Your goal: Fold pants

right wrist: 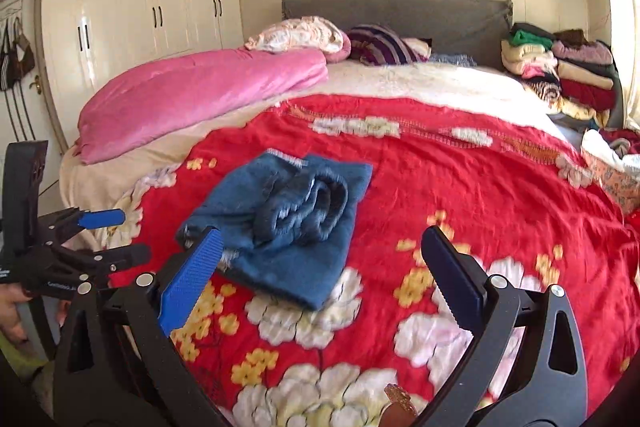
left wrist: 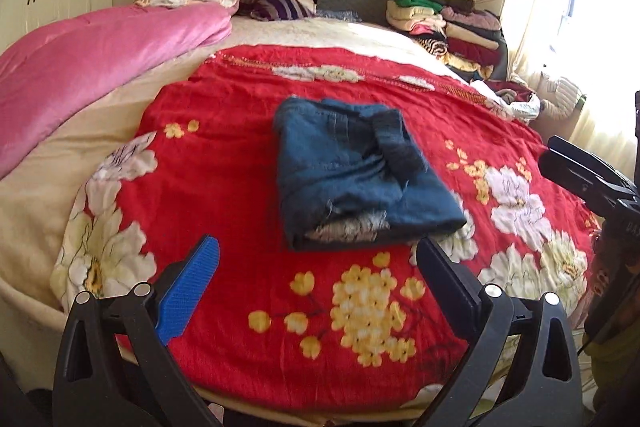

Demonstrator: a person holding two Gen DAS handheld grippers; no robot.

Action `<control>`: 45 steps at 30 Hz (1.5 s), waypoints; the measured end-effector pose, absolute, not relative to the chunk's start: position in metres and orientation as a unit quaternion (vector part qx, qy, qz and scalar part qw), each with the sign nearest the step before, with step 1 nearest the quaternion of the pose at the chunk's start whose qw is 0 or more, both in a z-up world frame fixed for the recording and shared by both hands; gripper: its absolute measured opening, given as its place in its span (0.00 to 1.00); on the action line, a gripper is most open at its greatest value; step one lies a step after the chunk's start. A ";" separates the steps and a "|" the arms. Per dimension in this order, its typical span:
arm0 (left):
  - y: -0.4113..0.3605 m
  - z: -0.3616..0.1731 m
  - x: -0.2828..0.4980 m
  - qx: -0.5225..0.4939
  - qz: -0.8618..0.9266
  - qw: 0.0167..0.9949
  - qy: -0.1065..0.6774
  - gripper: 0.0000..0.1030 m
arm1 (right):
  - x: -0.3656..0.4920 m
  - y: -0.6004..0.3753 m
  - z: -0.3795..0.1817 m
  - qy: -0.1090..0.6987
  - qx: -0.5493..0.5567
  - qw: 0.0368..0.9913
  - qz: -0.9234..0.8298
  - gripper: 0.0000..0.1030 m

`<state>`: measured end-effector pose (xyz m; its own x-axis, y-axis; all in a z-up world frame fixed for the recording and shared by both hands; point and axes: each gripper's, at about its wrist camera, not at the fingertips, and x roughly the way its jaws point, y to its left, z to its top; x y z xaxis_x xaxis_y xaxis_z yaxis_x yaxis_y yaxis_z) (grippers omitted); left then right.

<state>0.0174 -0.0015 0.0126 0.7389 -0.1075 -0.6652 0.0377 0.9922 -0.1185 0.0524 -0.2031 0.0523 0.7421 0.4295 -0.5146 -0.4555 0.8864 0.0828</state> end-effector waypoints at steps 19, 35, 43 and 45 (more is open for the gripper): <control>-0.002 -0.014 0.008 -0.064 -0.028 0.921 0.384 0.96 | 0.039 -0.194 -0.002 0.335 -0.041 0.912 0.232 0.91; 0.000 -0.008 0.005 -0.069 -0.023 0.924 0.376 0.96 | 0.040 -0.193 0.001 0.333 -0.043 0.913 0.232 0.91; 0.000 -0.008 0.005 -0.069 -0.021 0.924 0.376 0.96 | 0.040 -0.193 0.002 0.332 -0.043 0.914 0.230 0.91; 0.000 -0.008 0.005 -0.069 -0.021 0.924 0.377 0.96 | 0.039 -0.194 0.002 0.333 -0.042 0.913 0.230 0.91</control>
